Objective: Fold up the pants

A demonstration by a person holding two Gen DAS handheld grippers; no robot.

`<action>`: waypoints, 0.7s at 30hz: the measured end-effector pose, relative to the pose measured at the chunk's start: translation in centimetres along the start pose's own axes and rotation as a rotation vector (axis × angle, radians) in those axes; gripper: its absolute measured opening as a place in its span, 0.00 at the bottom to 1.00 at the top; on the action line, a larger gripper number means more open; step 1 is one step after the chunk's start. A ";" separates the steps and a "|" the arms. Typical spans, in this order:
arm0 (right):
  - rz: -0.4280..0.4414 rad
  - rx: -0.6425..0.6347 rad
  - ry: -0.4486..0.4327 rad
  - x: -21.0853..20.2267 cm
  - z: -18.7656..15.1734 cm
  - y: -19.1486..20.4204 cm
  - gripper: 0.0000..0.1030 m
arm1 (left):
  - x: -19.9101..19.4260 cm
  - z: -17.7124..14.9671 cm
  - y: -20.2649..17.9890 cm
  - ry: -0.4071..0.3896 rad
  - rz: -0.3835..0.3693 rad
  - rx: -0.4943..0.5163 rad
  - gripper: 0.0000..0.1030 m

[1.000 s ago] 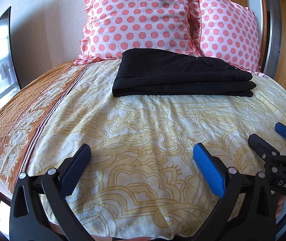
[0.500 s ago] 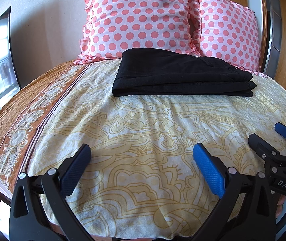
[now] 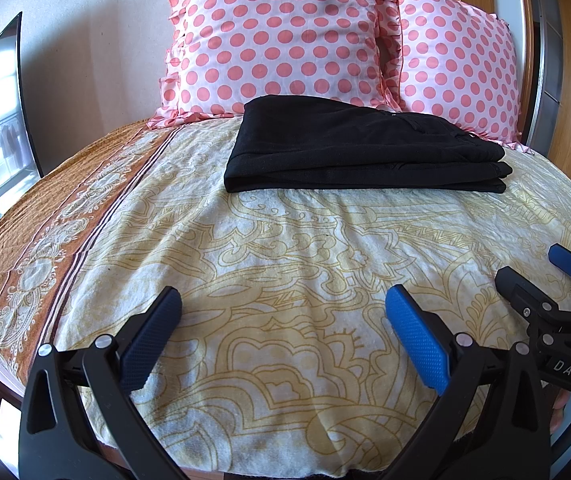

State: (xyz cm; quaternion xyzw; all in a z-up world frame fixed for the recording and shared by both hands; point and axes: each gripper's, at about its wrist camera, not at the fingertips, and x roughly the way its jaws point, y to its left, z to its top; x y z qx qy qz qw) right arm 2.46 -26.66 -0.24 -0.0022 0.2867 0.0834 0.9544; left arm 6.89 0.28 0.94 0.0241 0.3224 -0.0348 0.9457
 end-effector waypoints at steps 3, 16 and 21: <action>0.000 0.000 -0.001 0.0 -0.1 0.0 0.99 | 0.0 0.0 0.0 -0.001 0.000 0.000 0.98; -0.001 0.001 -0.002 0.0 -0.1 0.0 0.99 | 0.1 0.0 0.1 -0.001 -0.006 0.002 0.98; -0.001 0.001 -0.002 0.0 -0.2 0.0 0.99 | 0.0 0.0 0.0 -0.003 -0.004 0.001 0.98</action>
